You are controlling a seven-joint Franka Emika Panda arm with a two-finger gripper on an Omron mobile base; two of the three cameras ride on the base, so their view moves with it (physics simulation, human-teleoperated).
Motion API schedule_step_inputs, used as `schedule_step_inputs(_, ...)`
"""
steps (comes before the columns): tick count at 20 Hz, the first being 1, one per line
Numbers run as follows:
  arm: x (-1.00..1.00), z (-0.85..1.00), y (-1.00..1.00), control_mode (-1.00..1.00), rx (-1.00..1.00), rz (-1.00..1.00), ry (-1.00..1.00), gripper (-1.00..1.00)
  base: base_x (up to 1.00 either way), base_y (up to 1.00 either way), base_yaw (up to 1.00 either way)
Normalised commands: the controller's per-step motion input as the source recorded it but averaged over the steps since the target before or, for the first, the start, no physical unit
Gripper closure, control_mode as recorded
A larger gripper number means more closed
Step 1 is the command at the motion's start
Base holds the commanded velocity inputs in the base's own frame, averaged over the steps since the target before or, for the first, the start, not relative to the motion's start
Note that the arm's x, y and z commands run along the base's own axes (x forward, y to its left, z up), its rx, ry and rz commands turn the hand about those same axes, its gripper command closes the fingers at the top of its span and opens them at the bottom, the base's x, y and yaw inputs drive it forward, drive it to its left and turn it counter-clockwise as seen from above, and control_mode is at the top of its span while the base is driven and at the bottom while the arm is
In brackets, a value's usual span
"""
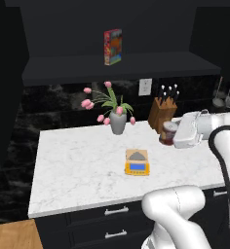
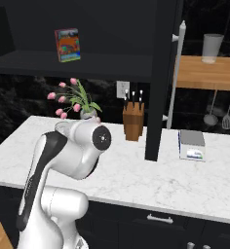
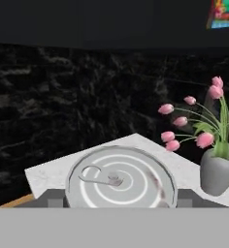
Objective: Pick the canned food and place it on the digital scale for weighing, and close the cabinet.
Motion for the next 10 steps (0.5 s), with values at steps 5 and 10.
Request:
schedule_step_inputs(5,0.23,-0.64,0.0,-1.0,0.0,0.16,0.04,1.0,0.0,0.0,0.0)
schedule_step_inputs(10,0.18,-0.54,0.0,-1.0,0.0,0.15,0.03,1.0,0.0,0.0,0.0)
